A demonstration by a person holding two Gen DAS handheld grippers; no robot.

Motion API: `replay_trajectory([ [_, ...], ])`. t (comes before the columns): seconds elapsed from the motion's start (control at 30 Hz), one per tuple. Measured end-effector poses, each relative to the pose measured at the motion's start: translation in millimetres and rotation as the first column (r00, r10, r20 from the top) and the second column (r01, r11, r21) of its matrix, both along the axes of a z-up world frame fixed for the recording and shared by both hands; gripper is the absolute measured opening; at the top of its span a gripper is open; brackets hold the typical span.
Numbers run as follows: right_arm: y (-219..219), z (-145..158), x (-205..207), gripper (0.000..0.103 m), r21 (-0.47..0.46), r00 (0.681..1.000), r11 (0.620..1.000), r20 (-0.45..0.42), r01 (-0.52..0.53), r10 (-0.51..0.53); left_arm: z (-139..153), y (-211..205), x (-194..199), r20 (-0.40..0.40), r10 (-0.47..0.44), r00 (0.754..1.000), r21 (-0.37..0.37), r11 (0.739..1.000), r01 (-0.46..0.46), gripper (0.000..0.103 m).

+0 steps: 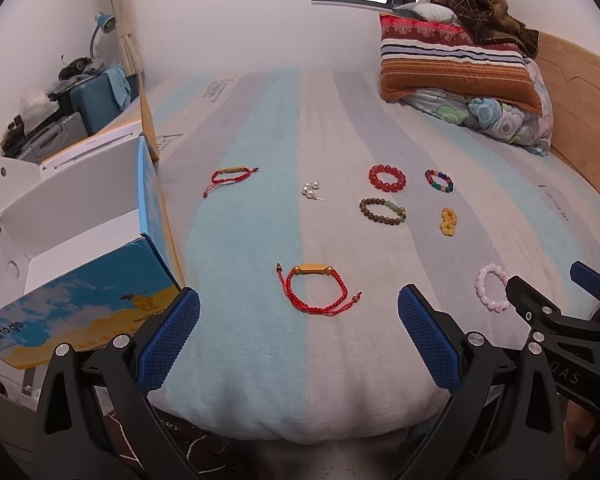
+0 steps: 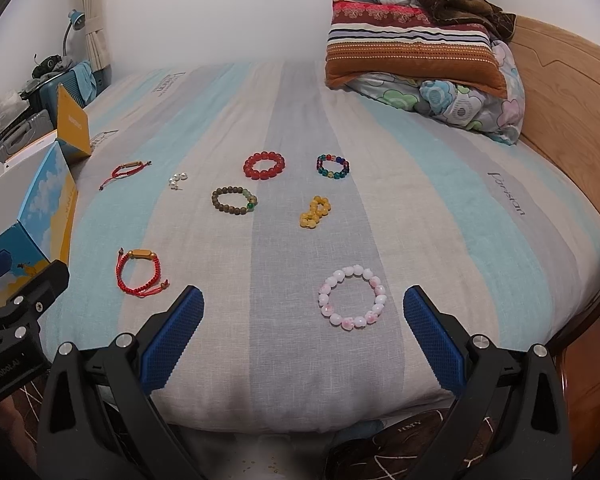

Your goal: Organize jewelry

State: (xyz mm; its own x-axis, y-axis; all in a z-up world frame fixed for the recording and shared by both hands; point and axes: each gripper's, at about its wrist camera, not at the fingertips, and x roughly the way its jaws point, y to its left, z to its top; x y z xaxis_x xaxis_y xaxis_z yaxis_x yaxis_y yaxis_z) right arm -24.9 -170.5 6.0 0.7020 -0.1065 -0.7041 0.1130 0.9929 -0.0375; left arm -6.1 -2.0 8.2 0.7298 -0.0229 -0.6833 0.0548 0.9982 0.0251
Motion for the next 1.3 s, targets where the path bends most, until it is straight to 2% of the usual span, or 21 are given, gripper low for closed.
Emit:
replay_trajectory([
  [1.3, 1.0, 3.5, -0.1, 0.096, -0.001, 1.000, 1.000, 0.001, -0.003, 0.003, -1.9, -0.1, 4.1, -0.022, 0.007, 1.000, 0.005, 1.000, -0.007, 0.097],
])
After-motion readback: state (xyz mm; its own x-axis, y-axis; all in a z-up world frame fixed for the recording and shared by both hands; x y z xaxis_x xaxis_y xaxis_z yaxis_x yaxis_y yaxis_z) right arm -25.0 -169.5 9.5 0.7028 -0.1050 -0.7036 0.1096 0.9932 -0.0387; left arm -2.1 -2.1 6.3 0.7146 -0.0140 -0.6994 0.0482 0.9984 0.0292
